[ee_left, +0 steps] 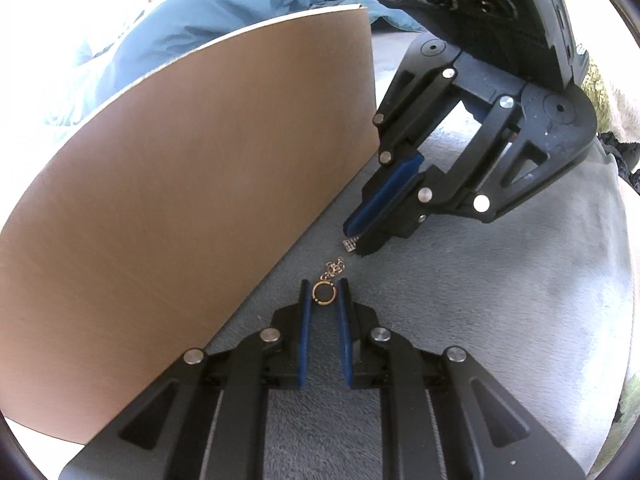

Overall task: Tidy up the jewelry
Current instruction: 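Grasp a gold ring with the left tool while the right tool grasps the gold tag keychain, then carry both gold pieces into the box and open both tools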

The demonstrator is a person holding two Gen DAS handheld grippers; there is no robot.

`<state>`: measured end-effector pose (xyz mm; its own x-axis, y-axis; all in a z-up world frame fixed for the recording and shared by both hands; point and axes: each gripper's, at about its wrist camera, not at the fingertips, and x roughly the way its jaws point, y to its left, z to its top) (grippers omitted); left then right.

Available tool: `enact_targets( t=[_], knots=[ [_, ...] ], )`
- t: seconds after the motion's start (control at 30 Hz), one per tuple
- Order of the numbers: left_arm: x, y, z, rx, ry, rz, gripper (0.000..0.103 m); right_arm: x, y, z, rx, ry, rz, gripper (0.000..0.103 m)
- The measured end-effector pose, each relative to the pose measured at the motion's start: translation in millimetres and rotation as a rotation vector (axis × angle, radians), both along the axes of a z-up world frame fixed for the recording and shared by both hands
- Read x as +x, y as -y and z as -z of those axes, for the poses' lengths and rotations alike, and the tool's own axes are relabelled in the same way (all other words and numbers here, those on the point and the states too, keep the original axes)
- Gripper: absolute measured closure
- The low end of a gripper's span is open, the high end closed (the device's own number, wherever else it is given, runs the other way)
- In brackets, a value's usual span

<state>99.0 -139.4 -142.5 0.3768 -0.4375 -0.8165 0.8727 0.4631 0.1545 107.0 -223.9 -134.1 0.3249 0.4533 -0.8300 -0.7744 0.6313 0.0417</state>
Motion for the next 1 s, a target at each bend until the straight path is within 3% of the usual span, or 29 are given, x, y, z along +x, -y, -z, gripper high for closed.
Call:
enact_targets(
  t=[0.33, 0.63, 1.0],
  knots=[
    [-18.9, -0.8, -15.8, -0.009, -0.011, -0.012, 0.092, -19.0, 4.1, -5.2, 0.0, -0.01, 0.02, 0.097],
    [-45.2, -9.7, -37.4, -0.055, -0.006, -0.044, 0.092, -49.7, 11.2, -29.5, 0.02, 0.01, 0.067, 0.097],
    [-57.5, -26.1, -112.4, -0.172, 0.105, -0.055, 0.092, -68.8, 25.9, -100.3, 0.066, 0.158, 0.123, 0.097]
  ],
)
